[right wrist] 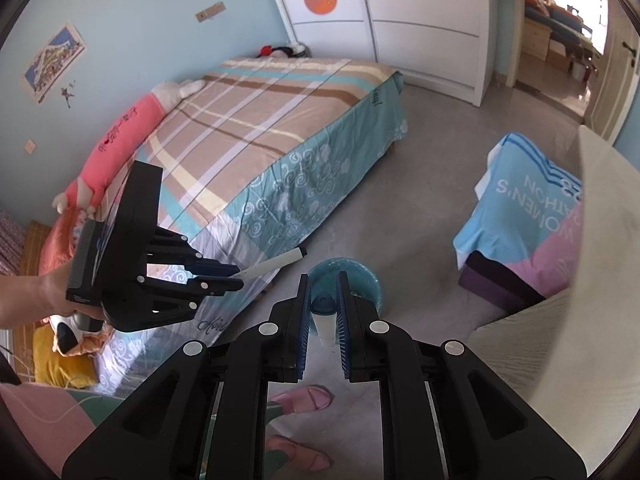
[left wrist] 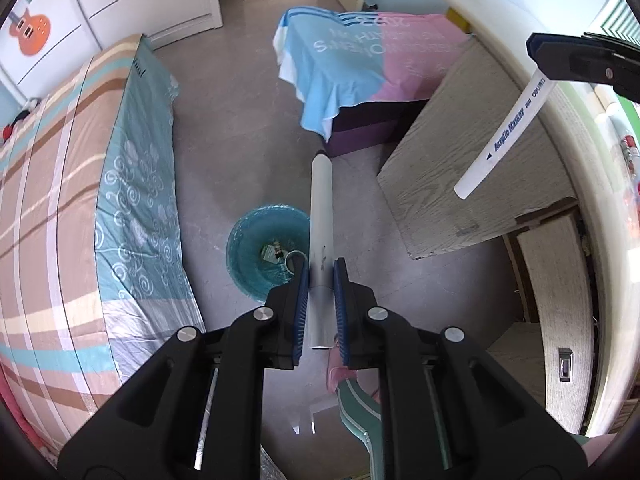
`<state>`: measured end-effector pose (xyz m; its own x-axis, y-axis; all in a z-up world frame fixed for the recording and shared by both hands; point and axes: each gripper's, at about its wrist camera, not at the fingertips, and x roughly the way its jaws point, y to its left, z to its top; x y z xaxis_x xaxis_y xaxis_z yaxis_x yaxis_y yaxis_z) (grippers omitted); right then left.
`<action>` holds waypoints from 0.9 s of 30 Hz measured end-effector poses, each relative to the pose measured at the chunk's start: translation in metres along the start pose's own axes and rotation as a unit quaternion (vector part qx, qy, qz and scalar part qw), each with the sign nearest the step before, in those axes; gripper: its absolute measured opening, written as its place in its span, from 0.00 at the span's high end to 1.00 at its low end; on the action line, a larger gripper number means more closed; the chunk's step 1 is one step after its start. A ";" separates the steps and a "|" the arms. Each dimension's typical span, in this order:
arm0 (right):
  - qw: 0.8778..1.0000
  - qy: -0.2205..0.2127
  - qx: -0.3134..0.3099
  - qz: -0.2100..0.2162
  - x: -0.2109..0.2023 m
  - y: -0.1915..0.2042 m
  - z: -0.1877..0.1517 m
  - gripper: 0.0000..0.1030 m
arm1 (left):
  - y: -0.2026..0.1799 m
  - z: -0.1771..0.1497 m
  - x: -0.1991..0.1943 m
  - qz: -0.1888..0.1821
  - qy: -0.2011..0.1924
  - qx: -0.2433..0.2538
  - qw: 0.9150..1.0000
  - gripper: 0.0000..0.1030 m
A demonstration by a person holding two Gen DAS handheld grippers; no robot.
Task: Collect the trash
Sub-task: 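Carry both markers off the table and over the teal bin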
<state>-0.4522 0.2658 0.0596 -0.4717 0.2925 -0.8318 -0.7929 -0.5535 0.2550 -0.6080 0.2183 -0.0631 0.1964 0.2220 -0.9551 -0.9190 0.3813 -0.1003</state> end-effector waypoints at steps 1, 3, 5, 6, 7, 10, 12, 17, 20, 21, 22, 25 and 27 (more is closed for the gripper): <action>1.000 0.003 0.000 0.002 0.010 0.000 0.002 0.87 | 0.006 -0.001 0.006 0.002 0.004 -0.005 1.000 0.89; 1.000 0.008 0.005 0.007 0.032 -0.002 0.006 0.87 | 0.018 -0.002 0.022 0.006 0.017 -0.015 1.000 0.89; 1.000 0.012 0.011 0.011 0.051 -0.005 0.007 0.87 | 0.028 -0.003 0.037 0.008 0.027 -0.022 0.999 0.89; 1.000 0.015 0.015 0.012 0.065 -0.006 0.008 0.87 | 0.033 -0.003 0.046 0.007 0.031 -0.025 0.999 0.89; 1.000 0.017 0.019 0.016 0.078 -0.007 0.008 0.87 | 0.038 -0.003 0.055 0.006 0.036 -0.029 0.999 0.89; 0.999 0.029 0.032 0.022 0.118 -0.012 0.005 0.87 | 0.049 -0.006 0.086 0.007 0.054 -0.037 0.998 0.89; 0.998 0.035 0.041 0.025 0.148 -0.017 0.000 0.87 | 0.058 -0.008 0.111 0.008 0.066 -0.044 0.997 0.89; 0.995 0.054 0.075 0.030 0.226 -0.034 -0.019 0.87 | 0.074 -0.018 0.171 0.009 0.096 -0.049 0.994 0.89; 0.993 0.066 0.098 0.029 0.276 -0.045 -0.035 0.87 | 0.085 -0.025 0.209 0.007 0.113 -0.050 0.992 0.89; 0.992 0.068 0.103 0.029 0.289 -0.048 -0.040 0.87 | 0.088 -0.027 0.220 0.008 0.117 -0.049 0.992 0.89; 0.991 0.072 0.111 0.029 0.304 -0.052 -0.046 0.87 | 0.090 -0.030 0.232 0.010 0.122 -0.047 0.991 0.89; 0.987 0.087 0.133 0.026 0.345 -0.061 -0.066 0.87 | 0.098 -0.038 0.270 0.014 0.140 -0.042 0.989 0.89; 0.985 0.096 0.142 0.023 0.371 -0.066 -0.081 0.87 | 0.103 -0.044 0.294 0.016 0.150 -0.039 0.988 0.89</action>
<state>-0.5441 0.3477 -0.3057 -0.4498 0.1032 -0.8872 -0.8610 -0.3142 0.4000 -0.6601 0.2831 -0.3661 0.0667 -0.0477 -0.9966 -0.9487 0.3063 -0.0782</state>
